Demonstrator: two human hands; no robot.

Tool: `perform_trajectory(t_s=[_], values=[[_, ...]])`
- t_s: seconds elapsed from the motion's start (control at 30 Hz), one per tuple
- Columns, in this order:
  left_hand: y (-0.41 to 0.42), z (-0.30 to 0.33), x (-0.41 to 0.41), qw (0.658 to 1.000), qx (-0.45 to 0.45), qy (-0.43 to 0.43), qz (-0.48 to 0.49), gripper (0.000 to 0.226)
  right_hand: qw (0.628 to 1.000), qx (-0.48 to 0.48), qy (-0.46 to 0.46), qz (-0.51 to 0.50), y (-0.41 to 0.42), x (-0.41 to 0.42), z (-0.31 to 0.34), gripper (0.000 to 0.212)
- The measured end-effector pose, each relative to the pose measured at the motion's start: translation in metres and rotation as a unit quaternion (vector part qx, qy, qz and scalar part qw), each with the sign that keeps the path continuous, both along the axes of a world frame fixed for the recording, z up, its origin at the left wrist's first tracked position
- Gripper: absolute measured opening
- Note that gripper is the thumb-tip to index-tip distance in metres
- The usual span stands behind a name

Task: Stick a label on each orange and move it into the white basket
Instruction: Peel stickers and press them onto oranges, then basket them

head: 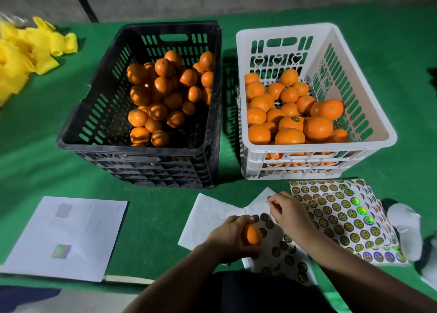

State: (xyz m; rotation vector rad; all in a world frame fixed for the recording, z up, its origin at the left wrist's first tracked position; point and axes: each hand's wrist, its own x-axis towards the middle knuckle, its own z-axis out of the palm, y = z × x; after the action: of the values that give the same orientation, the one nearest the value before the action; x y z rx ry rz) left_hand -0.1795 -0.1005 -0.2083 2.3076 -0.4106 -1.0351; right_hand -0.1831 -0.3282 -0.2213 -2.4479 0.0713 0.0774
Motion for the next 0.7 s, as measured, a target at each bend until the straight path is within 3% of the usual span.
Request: perform_trajectory(t_s=[0.17,0.3,0.5,0.7], values=[[-0.002,0.015,0.002,0.994,-0.09,-0.003,0.057,0.067,0.971,0.202,0.031,-0.124,0.0,-0.005,0.024,0.017],[-0.003,0.038,-0.001,0.971,-0.189,-0.056,0.134,0.055,0.961,0.256,0.021,-0.106,0.009,-0.021,0.06,0.017],[-0.011,0.075,0.001,0.92,-0.332,0.02,0.206,0.06,0.93,0.358,-0.022,-0.081,0.03,-0.035,0.114,0.014],[-0.01,0.104,-0.002,0.875,-0.411,0.11,0.231,0.047,0.9,0.431,0.002,-0.062,0.038,-0.027,0.135,0.034]])
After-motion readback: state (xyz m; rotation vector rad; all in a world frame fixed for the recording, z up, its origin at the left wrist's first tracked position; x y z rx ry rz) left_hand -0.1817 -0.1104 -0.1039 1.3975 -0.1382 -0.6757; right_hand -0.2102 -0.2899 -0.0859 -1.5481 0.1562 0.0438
